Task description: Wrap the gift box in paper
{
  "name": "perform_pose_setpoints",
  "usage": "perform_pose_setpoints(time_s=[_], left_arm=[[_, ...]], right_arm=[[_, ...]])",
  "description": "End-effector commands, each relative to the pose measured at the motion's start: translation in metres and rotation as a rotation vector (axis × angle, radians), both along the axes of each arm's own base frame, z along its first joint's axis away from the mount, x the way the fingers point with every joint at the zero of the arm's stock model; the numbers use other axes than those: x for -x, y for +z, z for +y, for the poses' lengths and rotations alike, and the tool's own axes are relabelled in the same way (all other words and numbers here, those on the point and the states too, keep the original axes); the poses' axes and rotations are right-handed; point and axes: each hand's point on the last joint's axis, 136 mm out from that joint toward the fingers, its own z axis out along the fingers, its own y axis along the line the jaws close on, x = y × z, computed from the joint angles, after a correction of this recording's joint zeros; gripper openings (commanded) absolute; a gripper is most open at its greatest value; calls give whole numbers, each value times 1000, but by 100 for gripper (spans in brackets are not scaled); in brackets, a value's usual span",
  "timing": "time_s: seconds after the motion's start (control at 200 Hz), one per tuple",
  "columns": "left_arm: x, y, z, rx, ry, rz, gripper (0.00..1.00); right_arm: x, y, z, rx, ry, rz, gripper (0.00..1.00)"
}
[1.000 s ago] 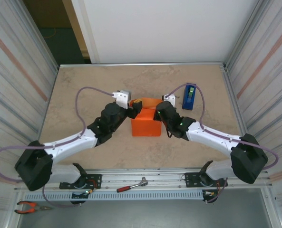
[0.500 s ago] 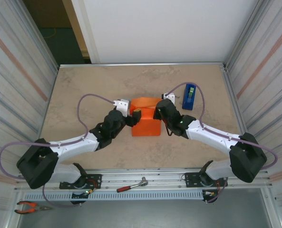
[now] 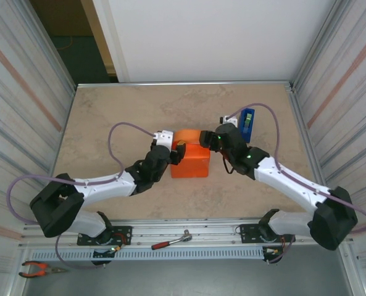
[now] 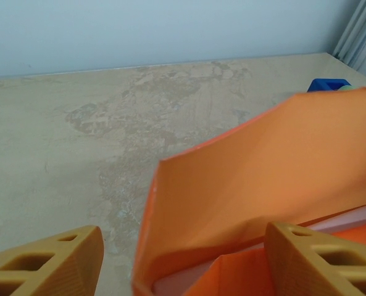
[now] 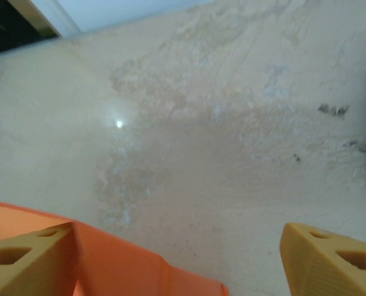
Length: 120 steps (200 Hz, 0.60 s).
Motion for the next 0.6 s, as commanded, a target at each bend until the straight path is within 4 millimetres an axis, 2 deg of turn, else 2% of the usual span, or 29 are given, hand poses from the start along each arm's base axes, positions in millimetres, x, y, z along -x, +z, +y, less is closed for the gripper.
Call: perform_pose_setpoints(time_s=[0.0, 0.165, 0.286, 0.366, 0.491, 0.596], left_arm=[[0, -15, 9, -69, 62, 26, 69], [3, -16, 9, -75, 75, 30, 69], [4, -16, 10, -81, 79, 30, 69], [5, -19, 11, -83, 84, 35, 68], [6, -21, 11, -92, 84, 39, 67], [7, -24, 10, -100, 87, 41, 66]], right_arm=[[11, 22, -3, -33, 14, -20, 83], [23, 4, 2, 29, 13, -16, 83], [24, -11, 7, 97, -3, -16, 79], [19, -23, 7, 150, -24, -13, 71], [14, -39, 13, 194, -12, -4, 51], [11, -45, 18, 212, 1, 2, 26]])
